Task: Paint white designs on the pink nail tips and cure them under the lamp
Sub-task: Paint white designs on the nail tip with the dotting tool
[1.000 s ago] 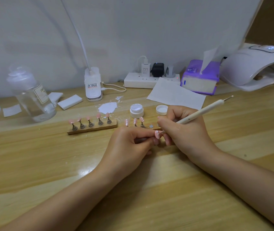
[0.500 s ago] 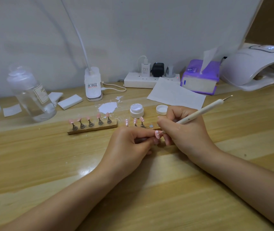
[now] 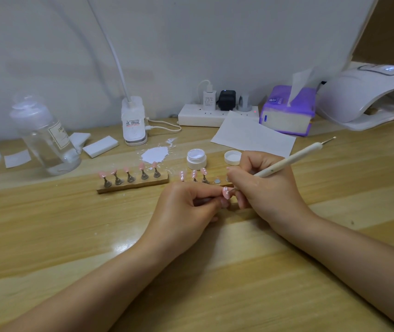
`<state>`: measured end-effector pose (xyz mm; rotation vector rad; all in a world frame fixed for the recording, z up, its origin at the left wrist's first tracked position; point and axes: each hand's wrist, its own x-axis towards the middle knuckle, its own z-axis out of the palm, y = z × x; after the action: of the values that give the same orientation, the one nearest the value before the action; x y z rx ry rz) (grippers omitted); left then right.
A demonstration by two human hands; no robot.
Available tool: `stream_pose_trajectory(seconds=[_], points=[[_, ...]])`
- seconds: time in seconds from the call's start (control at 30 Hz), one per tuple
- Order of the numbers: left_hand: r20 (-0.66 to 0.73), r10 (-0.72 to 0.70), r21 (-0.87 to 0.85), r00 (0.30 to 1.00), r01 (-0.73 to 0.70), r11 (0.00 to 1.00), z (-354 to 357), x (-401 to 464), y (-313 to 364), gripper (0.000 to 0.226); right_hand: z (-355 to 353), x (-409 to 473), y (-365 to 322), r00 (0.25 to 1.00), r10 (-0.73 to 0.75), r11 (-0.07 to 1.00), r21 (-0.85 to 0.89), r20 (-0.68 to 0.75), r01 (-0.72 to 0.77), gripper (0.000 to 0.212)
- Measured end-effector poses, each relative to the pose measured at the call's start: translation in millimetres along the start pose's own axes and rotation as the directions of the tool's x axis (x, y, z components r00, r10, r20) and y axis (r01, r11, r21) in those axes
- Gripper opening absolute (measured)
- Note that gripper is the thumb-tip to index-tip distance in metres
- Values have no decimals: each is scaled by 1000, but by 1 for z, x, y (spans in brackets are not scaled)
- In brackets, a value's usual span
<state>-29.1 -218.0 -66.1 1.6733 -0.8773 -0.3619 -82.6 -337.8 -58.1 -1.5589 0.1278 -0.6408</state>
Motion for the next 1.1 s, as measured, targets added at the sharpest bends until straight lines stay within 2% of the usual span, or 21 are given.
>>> stream_pose_trajectory(seconds=[0.4,1.1], points=[[7,-3,6,1000,3,1000,0,0,-1,34,0,-1,-1,1000,1,1000,-2,13,-1,42],[5,-13,10,1000,13,1000,0,-1,1,37,-1,-1,0,1000,-4,1000,-16,-6,4,42]])
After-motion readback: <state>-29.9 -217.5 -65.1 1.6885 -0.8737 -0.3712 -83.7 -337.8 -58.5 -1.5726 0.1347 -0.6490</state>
